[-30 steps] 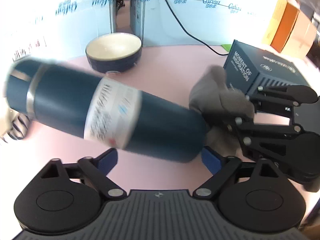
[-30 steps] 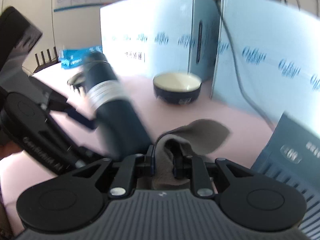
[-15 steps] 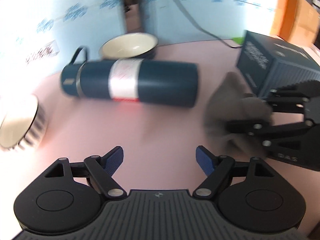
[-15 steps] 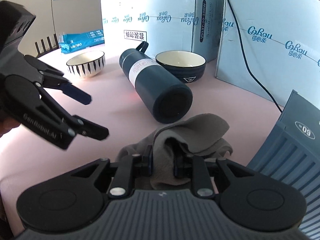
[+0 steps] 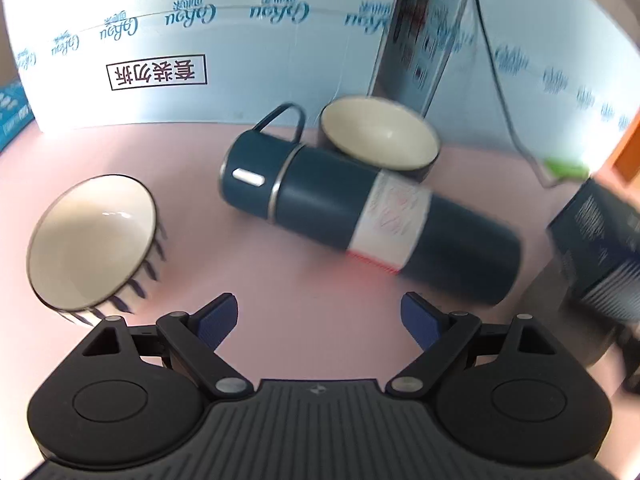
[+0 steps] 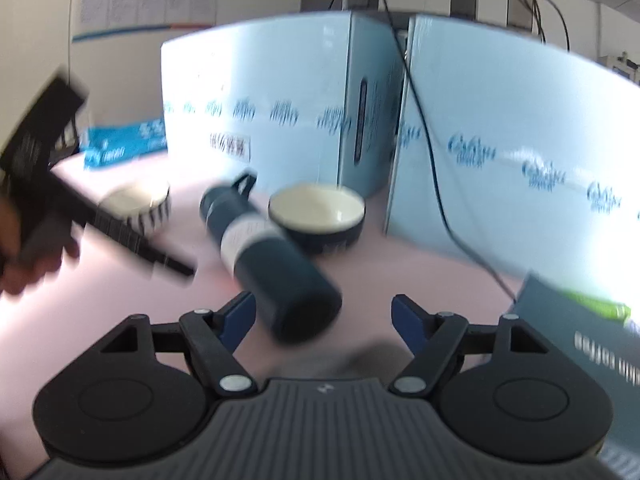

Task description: Clean container

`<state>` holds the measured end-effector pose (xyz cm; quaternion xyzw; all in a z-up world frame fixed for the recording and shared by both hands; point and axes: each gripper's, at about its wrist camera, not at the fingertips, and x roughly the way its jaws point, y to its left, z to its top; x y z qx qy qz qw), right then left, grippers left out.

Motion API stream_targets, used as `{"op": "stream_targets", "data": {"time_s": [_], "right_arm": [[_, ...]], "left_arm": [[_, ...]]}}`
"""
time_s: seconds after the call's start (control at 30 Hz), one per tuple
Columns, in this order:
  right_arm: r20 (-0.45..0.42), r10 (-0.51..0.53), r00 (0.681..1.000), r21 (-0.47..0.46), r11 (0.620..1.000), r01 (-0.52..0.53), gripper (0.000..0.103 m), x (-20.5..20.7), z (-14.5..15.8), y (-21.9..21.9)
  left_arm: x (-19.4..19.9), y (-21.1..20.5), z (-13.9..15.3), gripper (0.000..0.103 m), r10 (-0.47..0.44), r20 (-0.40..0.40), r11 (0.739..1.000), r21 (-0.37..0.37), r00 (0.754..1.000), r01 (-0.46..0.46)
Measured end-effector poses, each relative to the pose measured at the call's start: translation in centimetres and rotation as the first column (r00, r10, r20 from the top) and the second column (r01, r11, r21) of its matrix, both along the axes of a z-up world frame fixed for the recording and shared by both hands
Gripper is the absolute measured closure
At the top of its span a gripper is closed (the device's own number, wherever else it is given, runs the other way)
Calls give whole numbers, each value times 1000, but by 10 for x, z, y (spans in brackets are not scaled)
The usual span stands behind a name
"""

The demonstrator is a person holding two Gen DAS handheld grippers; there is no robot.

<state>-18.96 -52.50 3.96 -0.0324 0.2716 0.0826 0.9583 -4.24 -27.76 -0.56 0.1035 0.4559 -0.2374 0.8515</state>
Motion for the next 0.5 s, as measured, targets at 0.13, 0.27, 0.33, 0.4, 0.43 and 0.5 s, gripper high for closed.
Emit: {"op": "stream_targets", "data": {"time_s": [0.13,0.27,0.33,0.4,0.43,0.5], "right_arm": [[6,54,999,50,997,-54,25,44,15,7],[-34,171,985,39,985,-170,25,108,18,40],[-66,210,975,29,978,-209,28,141,15,53],[-99,242,965,38,970,-239,32,169,10,61],[-115,252,961,35,968,-249,33,181,6,64],[-144,261,955,20,965,-260,40,201,-2,69]], "left_arm": [[-6,8,-5,16,-75,11,995,71,997,74],[-13,19,2,16,-104,0,993,53,995,104],[-16,26,5,16,-113,-13,993,37,994,113],[-19,33,7,16,-118,-26,993,18,993,118],[-20,36,8,16,-119,-32,993,7,992,119],[-20,42,10,16,-115,-45,993,-14,992,114]]}}
